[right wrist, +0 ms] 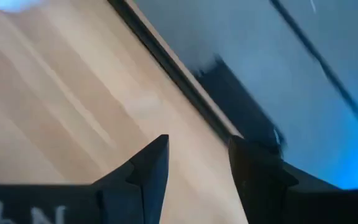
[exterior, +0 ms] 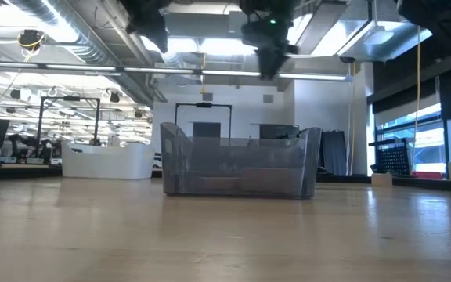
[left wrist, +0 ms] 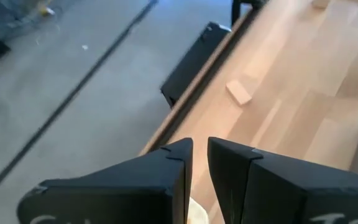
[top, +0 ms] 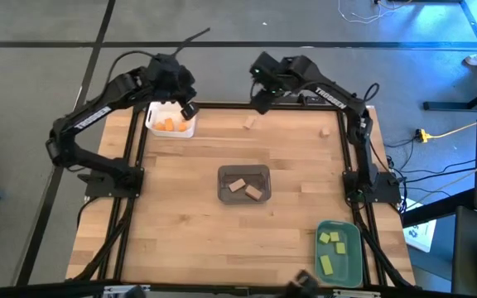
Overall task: Sort & place blocks by color
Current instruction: Put the brown block into the black bin
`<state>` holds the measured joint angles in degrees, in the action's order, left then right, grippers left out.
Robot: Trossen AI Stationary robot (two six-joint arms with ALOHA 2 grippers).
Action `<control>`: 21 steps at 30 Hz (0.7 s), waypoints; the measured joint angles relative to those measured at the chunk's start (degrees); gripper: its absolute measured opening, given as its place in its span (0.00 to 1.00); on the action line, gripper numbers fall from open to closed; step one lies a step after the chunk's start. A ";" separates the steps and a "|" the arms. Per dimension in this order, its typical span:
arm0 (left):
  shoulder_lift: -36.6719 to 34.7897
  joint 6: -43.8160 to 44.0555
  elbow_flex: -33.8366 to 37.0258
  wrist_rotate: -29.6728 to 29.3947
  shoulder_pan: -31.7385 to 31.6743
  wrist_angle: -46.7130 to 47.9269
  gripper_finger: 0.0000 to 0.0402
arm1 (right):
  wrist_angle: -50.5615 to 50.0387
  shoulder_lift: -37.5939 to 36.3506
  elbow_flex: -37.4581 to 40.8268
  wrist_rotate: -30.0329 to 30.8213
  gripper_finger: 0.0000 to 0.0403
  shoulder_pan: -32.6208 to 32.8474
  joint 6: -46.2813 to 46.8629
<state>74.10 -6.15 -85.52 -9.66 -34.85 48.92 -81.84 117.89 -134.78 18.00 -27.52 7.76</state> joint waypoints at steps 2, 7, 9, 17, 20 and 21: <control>1.98 0.04 0.04 1.72 -0.33 -0.36 0.10 | -6.95 -0.35 0.00 2.62 0.41 -1.02 5.06; 6.58 -0.25 0.07 5.97 -0.31 -2.72 0.10 | -8.60 -0.69 2.05 2.61 0.41 -4.83 10.35; 8.19 -0.28 0.07 7.83 -0.27 -2.92 0.10 | -7.74 -1.18 3.74 -0.51 0.41 -6.85 11.73; 11.90 -0.44 0.07 10.48 -0.24 -3.18 0.10 | -8.26 -3.25 19.24 -6.64 0.41 -15.79 12.41; 11.90 -1.01 0.07 10.52 -0.29 -3.59 0.10 | -8.32 -4.89 27.34 -7.36 0.41 -18.76 11.68; 11.89 -1.40 0.07 10.57 -0.29 -3.86 0.10 | -8.33 -5.34 29.58 -7.34 0.41 -19.83 11.77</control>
<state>85.99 -7.54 -85.45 0.91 -35.14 45.06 -90.18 112.55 -105.20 10.66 -47.36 19.52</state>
